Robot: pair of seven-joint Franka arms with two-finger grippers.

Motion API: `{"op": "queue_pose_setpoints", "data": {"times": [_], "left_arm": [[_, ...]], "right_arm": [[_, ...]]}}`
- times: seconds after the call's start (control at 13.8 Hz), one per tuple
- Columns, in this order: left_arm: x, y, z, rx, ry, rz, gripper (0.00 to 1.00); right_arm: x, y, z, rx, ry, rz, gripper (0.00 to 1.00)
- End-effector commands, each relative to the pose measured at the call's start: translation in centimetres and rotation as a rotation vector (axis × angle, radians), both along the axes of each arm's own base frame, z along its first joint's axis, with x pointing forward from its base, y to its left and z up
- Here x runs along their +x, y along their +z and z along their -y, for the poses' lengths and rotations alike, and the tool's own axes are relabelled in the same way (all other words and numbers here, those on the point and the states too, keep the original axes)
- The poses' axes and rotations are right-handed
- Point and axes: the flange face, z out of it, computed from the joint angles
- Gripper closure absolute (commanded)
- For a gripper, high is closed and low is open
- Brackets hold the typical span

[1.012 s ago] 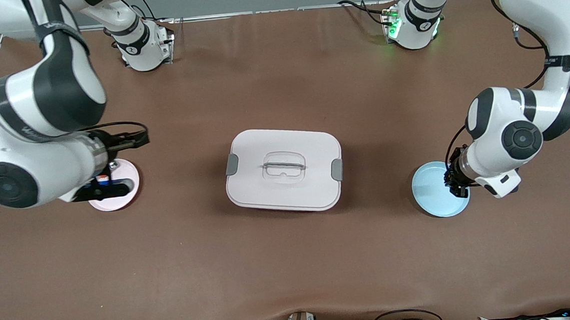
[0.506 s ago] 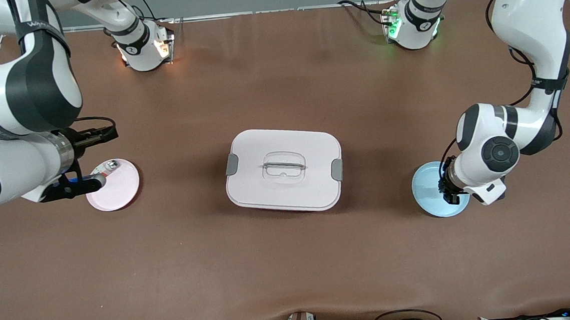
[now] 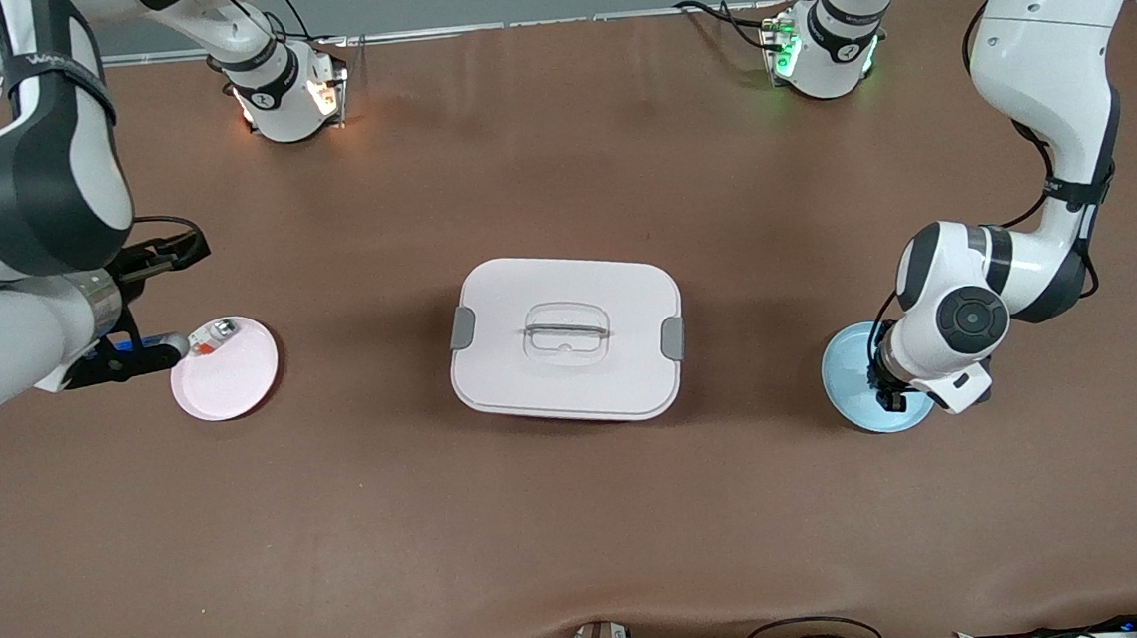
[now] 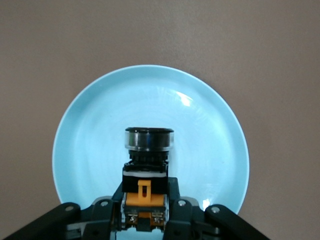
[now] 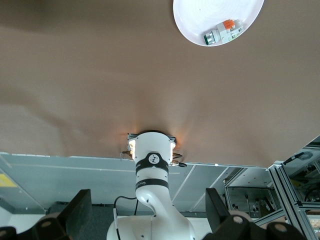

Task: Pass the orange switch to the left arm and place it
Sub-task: 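Lower the switch onto the blue plate and open the left gripper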

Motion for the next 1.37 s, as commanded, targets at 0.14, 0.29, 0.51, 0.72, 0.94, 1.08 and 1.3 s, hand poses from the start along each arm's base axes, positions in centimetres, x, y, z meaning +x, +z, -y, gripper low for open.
{"op": "queue_pose_setpoints", "data": {"times": [0.14,0.29,0.51,0.72,0.94,1.08,1.3], "left_arm": [[-0.9,-1.4,-0.6,0.01,-0.015,0.043,1.0],[-1.4,-1.8,-0.7,0.014,-0.027,0.048,1.0],[-1.8,-2.4,-1.6,0.003,-0.024,0.065,1.0],[-1.8,-2.5,-2.2,0.011,-0.026,0.068,1.0],[-1.8,-2.5,-2.5,0.016,-0.03,0.069,1.0],[-1.9,-2.6,-2.5,0.019,-0.041,0.066,0.74],[-1.8,-2.6,-2.5,0.016,-0.046,0.068,0.0]], "right_arm": [[-0.2,-0.6,1.6,0.012,0.015,-0.031,0.0],[-0.3,-2.3,1.7,0.002,0.012,-0.075,0.0],[-0.4,-3.6,3.4,-0.007,-0.012,-0.104,0.0],[0.2,-2.4,7.7,0.012,-0.074,-0.053,0.0],[0.2,-1.9,7.9,0.014,-0.077,-0.041,0.0],[0.5,0.4,7.2,0.019,-0.065,0.047,0.0],[0.1,2.9,6.5,0.017,-0.06,0.118,0.0]]}}
